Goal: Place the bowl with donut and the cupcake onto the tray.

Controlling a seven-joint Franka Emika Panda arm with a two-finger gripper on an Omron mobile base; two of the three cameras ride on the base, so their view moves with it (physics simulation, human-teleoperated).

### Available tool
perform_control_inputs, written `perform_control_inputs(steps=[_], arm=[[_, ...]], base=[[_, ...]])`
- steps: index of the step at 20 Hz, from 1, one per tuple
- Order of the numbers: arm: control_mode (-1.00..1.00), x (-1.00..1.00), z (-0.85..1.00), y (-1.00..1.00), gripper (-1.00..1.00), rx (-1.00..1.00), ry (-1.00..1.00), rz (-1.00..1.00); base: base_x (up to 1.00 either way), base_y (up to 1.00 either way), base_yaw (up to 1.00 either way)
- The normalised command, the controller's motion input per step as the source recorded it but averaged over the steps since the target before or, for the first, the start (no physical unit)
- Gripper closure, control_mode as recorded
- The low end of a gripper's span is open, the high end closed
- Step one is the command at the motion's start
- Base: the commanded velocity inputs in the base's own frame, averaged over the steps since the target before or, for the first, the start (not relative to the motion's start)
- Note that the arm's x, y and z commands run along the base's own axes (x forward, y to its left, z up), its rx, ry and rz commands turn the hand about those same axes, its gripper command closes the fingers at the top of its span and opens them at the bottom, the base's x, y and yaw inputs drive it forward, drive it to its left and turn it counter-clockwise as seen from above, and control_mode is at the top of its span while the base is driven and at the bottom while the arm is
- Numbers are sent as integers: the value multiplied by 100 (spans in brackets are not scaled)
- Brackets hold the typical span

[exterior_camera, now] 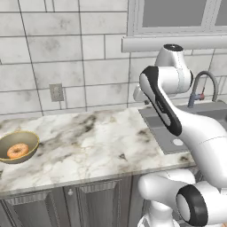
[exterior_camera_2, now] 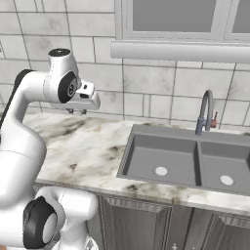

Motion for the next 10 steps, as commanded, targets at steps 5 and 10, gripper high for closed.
perform_control_inputs(steps=[5,10], arm=[[100,0,0,0,-100,0,0,0],[100,0,0,0,-100,0,0,0]], base=[[-8,0,0],[-33,7,0]])
